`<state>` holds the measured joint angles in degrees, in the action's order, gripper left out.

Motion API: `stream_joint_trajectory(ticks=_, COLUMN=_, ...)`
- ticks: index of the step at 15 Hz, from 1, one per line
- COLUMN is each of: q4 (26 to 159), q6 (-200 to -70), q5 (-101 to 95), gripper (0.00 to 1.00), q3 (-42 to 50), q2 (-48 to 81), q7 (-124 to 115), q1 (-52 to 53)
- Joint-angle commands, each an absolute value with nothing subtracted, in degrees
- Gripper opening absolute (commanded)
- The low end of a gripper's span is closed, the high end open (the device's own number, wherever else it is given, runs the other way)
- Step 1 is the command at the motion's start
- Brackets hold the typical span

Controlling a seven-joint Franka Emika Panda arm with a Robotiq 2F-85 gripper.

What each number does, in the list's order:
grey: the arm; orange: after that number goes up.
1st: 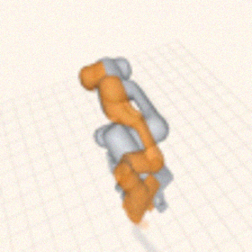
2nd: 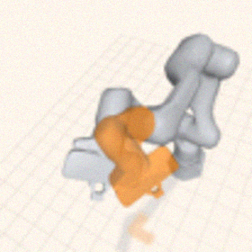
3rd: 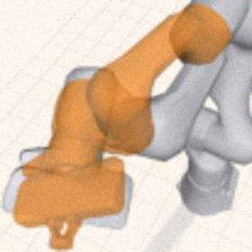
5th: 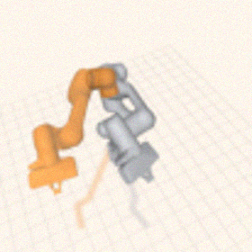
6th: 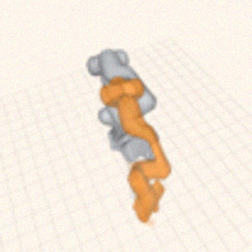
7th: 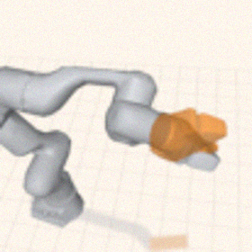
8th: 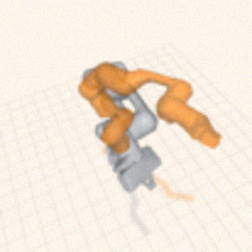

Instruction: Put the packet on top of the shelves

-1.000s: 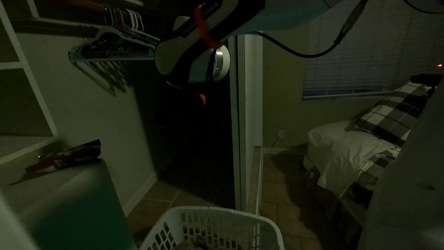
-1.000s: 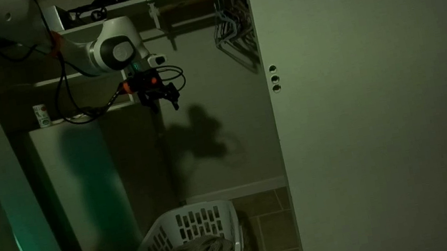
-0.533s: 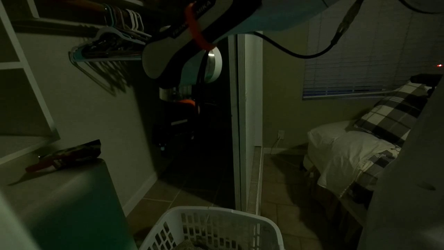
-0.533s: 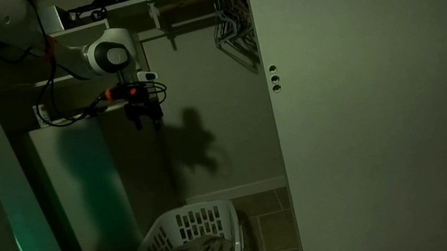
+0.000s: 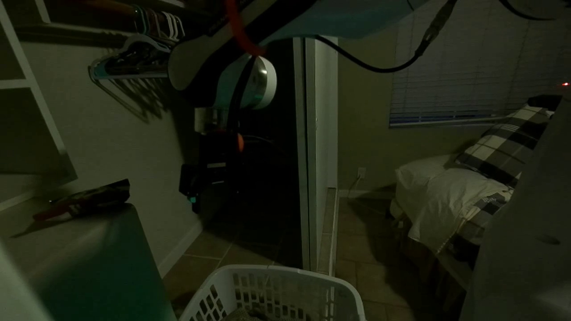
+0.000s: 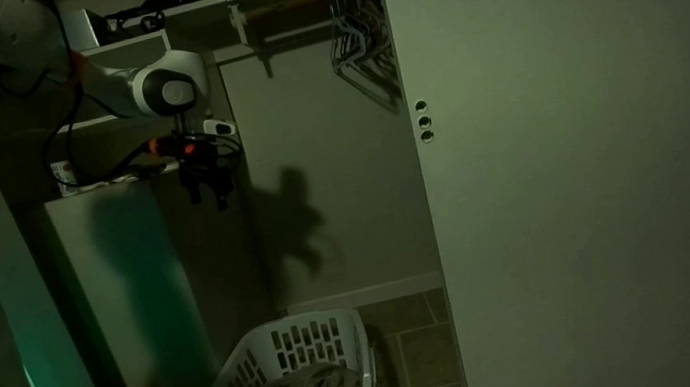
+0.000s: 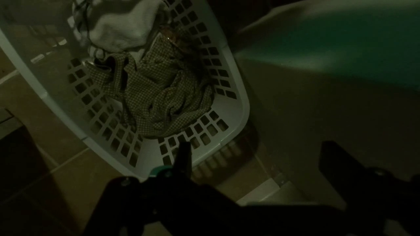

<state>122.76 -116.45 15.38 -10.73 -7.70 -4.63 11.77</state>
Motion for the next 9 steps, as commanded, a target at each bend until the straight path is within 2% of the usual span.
stream_joint_trajectory(ticks=1, q4=122.62, q6=-116.30, q5=15.39, gripper=1.00, q3=-10.89, q2=-7.64, q7=-4.67, q1=11.61)
stream_joint_trajectory(ticks=5, q4=122.62, q6=-116.29, q5=15.42, gripper=1.00, q3=-10.89, q2=-7.64, q7=-4.68, q1=11.61)
stream_joint_trajectory(ticks=9, q4=121.30, q6=-116.15, q5=32.29, gripper=1.00, q3=-10.81, q2=-3.01, q7=-0.16, q1=13.27)
